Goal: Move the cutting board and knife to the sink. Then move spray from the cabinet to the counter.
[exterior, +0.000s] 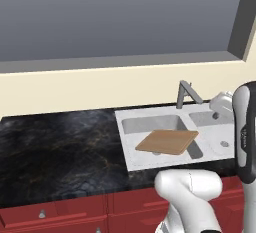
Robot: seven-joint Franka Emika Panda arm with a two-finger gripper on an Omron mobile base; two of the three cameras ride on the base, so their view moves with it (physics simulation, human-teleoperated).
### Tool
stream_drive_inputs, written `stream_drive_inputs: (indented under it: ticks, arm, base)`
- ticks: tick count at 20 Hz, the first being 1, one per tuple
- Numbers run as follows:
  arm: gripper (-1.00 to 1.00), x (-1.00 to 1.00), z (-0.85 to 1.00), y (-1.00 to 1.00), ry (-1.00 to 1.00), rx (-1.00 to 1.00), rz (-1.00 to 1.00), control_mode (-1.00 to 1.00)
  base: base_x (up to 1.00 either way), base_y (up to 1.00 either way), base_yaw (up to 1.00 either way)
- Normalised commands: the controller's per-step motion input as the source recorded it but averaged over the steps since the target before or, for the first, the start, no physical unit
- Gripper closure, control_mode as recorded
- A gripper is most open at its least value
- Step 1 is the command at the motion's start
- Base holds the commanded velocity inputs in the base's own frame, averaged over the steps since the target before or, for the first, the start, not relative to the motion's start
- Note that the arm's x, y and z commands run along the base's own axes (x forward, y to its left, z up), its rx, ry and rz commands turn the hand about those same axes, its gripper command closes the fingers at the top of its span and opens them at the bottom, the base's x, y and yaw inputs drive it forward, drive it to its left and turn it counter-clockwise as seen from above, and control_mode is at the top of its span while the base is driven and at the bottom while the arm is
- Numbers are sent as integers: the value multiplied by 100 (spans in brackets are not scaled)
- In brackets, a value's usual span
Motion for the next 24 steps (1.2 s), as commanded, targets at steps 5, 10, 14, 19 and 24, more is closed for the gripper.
stream_drive_inputs:
  ticks: [5,10,14,19,24]
  arm:
    - [-100,0,0,0,0,0,0,100]
    - [-100,0,0,0,0,0,0,100]
    - [-100,0,0,0,0,0,0,100]
    - [-100,0,0,0,0,0,0,100]
    - [-100,0,0,0,0,0,0,100]
  base:
    - [-26,3,2]
    - [-94,6,9]
    - [-79,30,12]
    - [-16,46,32]
    - [6,53,62]
